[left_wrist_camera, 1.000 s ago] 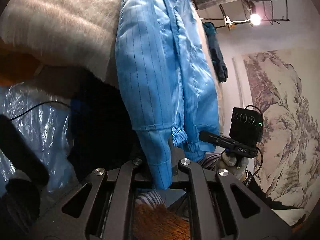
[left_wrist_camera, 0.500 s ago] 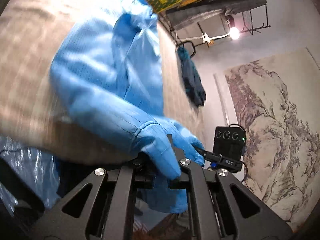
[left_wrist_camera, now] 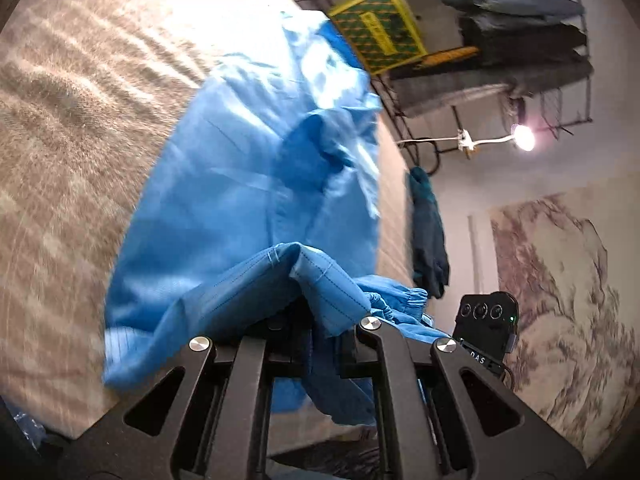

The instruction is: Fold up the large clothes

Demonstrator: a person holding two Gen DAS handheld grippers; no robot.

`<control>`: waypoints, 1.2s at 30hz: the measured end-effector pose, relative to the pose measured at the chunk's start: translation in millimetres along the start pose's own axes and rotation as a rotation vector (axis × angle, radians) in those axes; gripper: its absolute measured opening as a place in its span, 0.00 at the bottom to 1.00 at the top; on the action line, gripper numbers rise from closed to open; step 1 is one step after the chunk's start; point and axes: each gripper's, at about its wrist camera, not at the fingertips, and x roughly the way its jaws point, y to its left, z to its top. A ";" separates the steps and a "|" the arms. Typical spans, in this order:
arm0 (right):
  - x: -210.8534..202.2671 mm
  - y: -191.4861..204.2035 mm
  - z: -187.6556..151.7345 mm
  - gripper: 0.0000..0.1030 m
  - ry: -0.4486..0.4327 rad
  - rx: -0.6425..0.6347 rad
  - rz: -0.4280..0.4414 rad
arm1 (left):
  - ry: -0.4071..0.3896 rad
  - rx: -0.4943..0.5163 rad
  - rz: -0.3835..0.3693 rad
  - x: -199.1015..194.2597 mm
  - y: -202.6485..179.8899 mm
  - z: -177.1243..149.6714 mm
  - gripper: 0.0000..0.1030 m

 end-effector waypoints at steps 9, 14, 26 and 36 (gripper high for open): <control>12.5 -29.0 25.7 0.10 0.009 0.093 -0.018 | 0.011 -0.006 0.062 32.0 -1.8 25.2 0.12; 1.3 -27.7 31.7 0.64 -0.004 0.112 0.042 | -0.044 -0.001 0.061 20.7 -8.2 34.7 0.56; -21.0 -23.4 33.4 0.57 -0.091 -0.039 -0.122 | -0.129 0.180 0.178 -10.7 -11.5 42.3 0.57; 1.6 -28.9 26.6 0.49 -0.023 -0.142 -0.250 | -0.002 0.221 0.213 27.4 13.1 39.3 0.32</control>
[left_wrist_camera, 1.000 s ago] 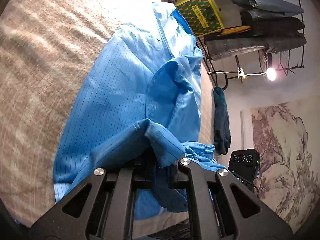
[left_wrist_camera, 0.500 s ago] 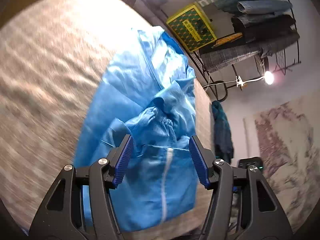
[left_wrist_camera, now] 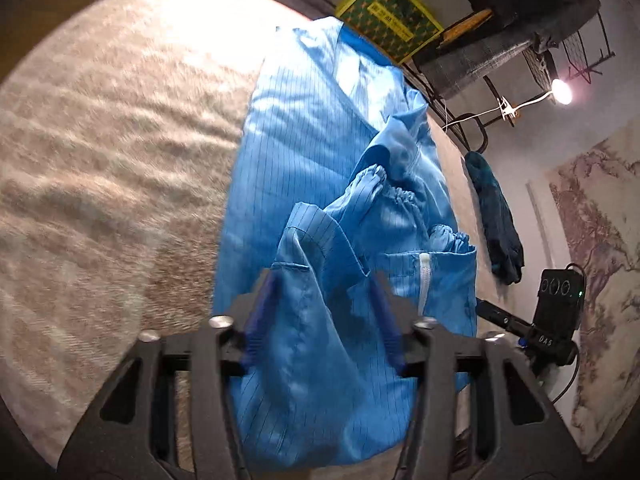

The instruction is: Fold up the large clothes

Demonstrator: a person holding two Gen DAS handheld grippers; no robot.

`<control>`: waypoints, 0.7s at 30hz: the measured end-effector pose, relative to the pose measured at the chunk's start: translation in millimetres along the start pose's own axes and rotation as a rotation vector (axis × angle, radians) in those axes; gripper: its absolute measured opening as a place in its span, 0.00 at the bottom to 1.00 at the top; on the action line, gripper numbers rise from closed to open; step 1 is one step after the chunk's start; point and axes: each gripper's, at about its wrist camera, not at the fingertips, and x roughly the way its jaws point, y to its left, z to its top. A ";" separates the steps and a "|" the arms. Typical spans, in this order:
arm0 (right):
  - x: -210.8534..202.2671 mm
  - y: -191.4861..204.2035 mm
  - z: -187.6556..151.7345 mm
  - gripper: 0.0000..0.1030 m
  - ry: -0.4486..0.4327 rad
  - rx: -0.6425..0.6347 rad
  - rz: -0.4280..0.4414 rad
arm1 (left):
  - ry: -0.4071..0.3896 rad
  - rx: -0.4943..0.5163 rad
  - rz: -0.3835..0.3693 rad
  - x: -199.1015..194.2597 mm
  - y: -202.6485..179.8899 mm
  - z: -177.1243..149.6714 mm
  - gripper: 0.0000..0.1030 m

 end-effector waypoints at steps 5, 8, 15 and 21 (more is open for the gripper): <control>5.3 -0.8 1.7 0.03 0.008 -0.011 -0.012 | 0.005 -0.098 -0.071 6.7 15.0 5.4 0.00; -9.6 0.7 2.7 0.00 -0.043 -0.012 -0.006 | -0.070 -0.139 -0.100 -12.5 24.1 10.5 0.00; 0.2 -14.3 0.0 0.04 -0.004 0.049 -0.030 | -0.027 -0.179 -0.042 2.3 41.6 7.4 0.04; -41.8 -17.6 -8.8 0.40 -0.056 -0.018 0.096 | -0.026 -0.122 -0.113 -35.6 43.0 -1.4 0.44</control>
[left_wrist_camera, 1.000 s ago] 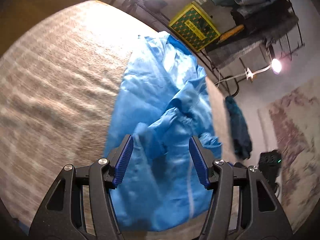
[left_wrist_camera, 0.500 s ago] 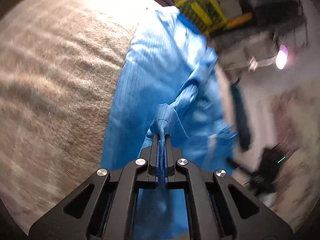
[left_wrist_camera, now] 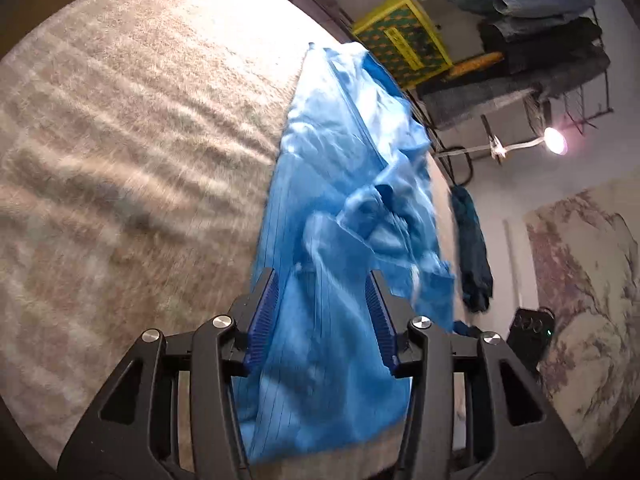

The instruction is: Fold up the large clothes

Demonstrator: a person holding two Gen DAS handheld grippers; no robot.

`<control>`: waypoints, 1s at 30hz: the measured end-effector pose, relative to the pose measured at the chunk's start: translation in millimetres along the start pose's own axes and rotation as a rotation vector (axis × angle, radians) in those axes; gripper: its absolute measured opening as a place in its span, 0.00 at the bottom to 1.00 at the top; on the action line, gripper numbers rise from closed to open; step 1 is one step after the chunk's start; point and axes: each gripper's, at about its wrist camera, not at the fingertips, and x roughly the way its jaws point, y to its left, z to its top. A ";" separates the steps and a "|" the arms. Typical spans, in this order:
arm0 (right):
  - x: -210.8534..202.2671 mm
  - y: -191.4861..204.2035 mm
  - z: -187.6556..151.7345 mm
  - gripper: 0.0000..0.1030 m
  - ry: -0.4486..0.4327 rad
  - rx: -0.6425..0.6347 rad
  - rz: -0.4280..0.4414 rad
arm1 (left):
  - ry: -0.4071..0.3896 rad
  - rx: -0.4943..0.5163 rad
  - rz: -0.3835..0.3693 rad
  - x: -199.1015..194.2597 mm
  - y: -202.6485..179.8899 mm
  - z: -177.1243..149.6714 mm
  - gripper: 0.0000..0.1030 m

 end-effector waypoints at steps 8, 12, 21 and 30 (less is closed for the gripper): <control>-8.3 -11.8 -48.5 0.40 0.093 -0.052 0.083 | 0.098 -0.012 -0.027 -17.4 26.9 -47.7 0.44; -2.8 -8.8 -61.5 0.39 0.116 -0.068 0.113 | 0.133 0.016 -0.042 -20.9 26.7 -62.8 0.44; 13.6 0.4 -59.1 0.20 0.134 -0.077 0.089 | 0.119 0.075 -0.014 -20.6 16.7 -74.7 0.11; 24.5 15.8 -57.9 0.01 0.141 -0.113 -0.025 | 0.022 0.012 0.076 -17.6 26.8 -90.8 0.04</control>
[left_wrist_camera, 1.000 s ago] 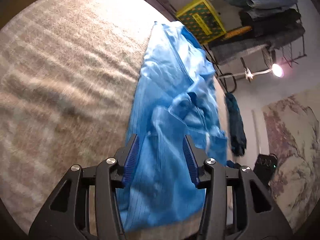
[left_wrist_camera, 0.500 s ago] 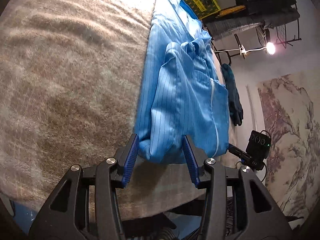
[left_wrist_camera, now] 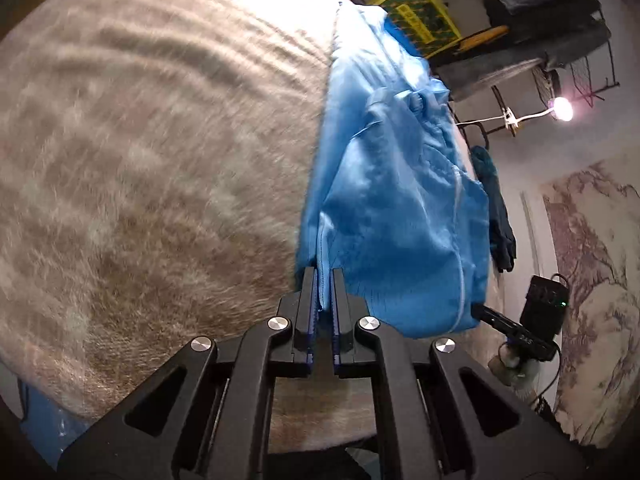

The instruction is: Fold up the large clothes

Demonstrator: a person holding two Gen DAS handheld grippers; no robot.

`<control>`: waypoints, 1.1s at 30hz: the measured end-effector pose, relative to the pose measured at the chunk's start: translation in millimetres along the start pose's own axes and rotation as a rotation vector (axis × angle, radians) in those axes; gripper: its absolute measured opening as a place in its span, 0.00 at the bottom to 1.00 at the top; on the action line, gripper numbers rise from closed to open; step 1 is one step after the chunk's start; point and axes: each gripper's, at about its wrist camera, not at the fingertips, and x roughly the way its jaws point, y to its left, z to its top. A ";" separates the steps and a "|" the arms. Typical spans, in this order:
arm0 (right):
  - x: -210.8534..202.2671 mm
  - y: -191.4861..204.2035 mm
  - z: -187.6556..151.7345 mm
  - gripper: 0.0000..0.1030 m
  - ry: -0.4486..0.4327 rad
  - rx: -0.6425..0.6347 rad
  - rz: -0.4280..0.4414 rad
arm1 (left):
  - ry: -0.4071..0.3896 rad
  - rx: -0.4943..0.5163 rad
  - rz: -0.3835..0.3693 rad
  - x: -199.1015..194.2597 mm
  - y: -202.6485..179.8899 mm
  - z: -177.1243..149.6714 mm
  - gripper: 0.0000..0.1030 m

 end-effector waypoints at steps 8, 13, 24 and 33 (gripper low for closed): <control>-26.4 4.5 23.0 0.41 -0.092 -0.002 -0.046 | -0.056 0.010 -0.004 -11.2 -12.2 13.3 0.43; -6.7 7.9 33.2 0.40 -0.077 0.012 -0.068 | -0.008 0.005 -0.046 17.2 -17.2 32.9 0.21; 13.4 -3.3 31.1 0.00 -0.053 0.058 -0.106 | -0.033 -0.010 -0.027 23.7 -19.7 34.0 0.20; 11.1 -4.1 30.2 0.00 -0.055 0.054 -0.099 | -0.043 -0.201 -0.259 37.3 5.8 65.7 0.20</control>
